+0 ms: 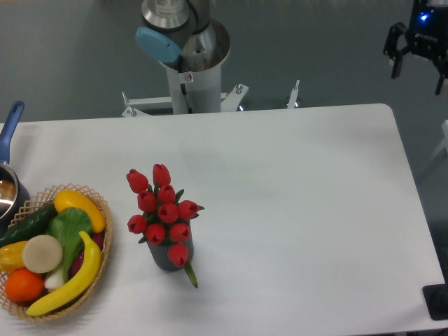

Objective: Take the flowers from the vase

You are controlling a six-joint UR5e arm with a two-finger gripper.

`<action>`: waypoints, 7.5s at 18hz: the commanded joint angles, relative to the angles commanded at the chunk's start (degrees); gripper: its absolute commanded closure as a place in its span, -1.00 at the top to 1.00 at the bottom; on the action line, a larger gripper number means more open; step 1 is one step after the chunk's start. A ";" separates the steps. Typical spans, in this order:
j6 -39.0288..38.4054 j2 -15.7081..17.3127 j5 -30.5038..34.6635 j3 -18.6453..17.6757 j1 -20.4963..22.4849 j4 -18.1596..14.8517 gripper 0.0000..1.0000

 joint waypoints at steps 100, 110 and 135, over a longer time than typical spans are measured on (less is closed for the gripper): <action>-21.65 -13.89 -46.15 -15.39 -35.51 18.81 -0.15; -22.17 -13.27 -48.17 -15.30 -35.07 18.81 -0.15; -34.74 -6.33 -52.21 -10.21 -32.96 18.72 -0.13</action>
